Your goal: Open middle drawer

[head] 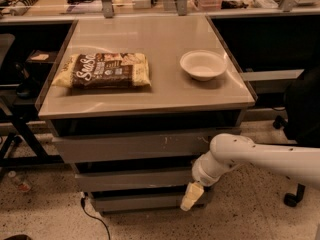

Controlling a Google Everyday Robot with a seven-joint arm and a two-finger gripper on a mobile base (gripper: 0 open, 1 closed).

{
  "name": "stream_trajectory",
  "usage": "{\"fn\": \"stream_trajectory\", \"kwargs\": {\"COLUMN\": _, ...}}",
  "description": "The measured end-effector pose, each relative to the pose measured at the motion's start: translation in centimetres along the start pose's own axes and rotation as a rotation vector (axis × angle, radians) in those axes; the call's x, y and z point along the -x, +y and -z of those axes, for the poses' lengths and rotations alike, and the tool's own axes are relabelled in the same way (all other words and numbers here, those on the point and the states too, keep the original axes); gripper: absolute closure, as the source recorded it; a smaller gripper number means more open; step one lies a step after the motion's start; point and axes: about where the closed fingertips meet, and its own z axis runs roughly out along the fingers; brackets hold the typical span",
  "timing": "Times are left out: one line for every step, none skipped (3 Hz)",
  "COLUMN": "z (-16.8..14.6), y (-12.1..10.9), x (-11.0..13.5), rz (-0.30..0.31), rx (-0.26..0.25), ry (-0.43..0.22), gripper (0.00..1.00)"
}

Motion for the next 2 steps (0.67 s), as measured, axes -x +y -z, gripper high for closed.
{"fn": "stream_trajectory", "kwargs": {"z": -1.0, "y": -1.1, "x": -0.4, "rz": -0.019, "rx": -0.008, "ry": 0.000, "gripper": 0.00}}
{"fn": "stream_trajectory", "kwargs": {"z": -3.1, "y": -2.8, "x": -1.0, "rz": -0.045, "rx": -0.012, "ry": -0.007, "gripper": 0.00}}
